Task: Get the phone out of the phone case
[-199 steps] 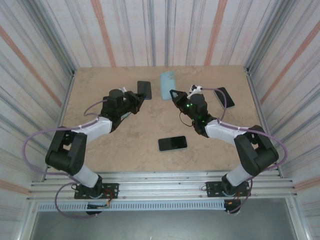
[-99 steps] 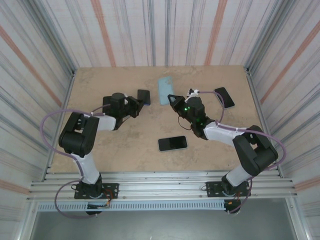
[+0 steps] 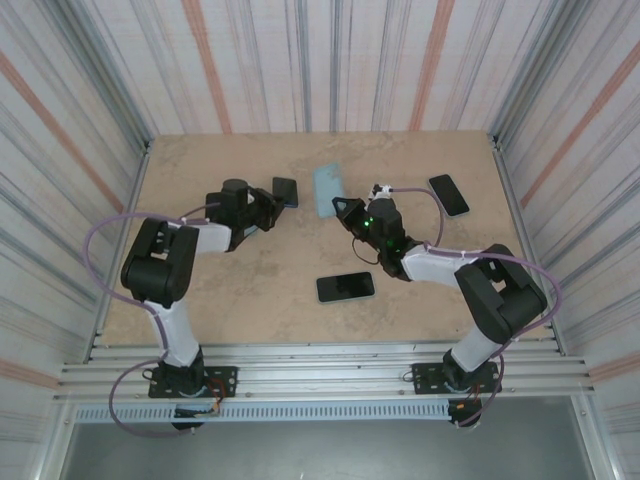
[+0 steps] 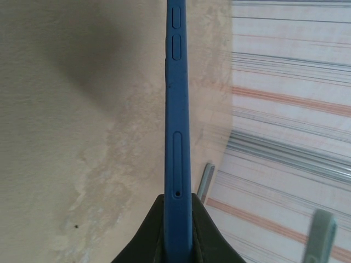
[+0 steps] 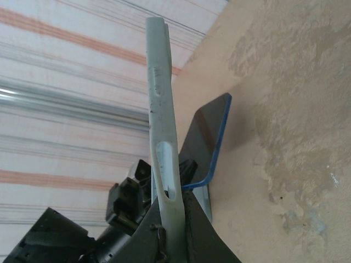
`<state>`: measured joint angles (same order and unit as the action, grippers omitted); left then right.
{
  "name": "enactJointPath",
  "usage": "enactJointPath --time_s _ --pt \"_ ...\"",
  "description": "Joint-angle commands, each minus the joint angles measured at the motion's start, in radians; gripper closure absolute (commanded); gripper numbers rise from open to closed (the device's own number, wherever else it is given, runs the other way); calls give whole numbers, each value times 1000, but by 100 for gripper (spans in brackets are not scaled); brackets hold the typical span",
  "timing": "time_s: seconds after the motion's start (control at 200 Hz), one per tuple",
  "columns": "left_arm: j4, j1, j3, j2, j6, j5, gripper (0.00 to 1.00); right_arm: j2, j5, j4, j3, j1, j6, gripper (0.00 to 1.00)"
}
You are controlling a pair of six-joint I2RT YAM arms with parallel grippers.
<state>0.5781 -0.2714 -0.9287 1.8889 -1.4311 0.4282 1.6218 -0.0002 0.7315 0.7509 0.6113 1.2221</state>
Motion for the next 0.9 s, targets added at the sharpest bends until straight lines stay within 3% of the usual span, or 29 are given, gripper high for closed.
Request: enactJointPath --time_s 0.0,0.546,0.897 --pt "6 6 -21 4 36 33 96 21 15 18 6 12 13 96" --pt "-11 9 39 4 34 41 90 82 9 26 32 28 27 96" --pt "-73 12 68 -41 78 32 75 116 6 23 47 32 24 96"
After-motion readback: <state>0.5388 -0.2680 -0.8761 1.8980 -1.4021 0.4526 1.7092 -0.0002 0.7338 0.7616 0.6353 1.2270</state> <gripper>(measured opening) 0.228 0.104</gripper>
